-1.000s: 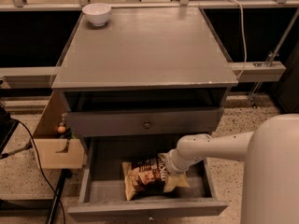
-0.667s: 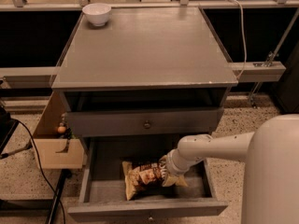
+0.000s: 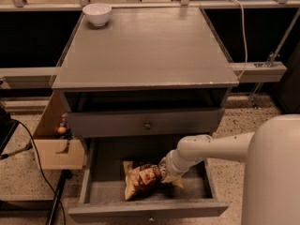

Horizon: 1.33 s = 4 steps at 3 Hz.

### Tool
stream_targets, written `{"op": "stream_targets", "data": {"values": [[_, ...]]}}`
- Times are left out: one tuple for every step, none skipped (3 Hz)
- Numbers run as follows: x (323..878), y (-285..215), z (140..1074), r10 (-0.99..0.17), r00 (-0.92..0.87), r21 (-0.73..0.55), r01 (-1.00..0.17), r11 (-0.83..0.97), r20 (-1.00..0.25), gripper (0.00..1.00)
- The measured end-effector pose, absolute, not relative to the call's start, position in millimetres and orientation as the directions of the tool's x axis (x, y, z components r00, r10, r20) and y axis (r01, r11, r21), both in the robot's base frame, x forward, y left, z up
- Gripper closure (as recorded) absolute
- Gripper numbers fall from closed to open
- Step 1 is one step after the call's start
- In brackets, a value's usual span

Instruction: Pick brown chip bag from middle drawer and place on counter

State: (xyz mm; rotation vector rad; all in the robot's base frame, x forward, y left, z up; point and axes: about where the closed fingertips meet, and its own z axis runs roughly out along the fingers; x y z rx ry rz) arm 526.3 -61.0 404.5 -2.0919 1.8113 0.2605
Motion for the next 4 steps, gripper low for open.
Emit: {"op": "stream_targets", "data": {"values": [[526.3,-61.0,404.5,-0.916,0.161,-0.148,-0.982,-0.113,-0.367,1.00],[526.3,-61.0,404.7,-0.916,0.161,-0.149,-0.982,-0.114,-0.367,1.00],[525.1,-58.3,425.9,-0.915,0.189,-0.170,-0.976,-0.136,-0.357,1.00],[526.5,-57.3,450.2,-0.912,0.210,-0.194,-0.970,-0.148,-0.353,1.00]]}}
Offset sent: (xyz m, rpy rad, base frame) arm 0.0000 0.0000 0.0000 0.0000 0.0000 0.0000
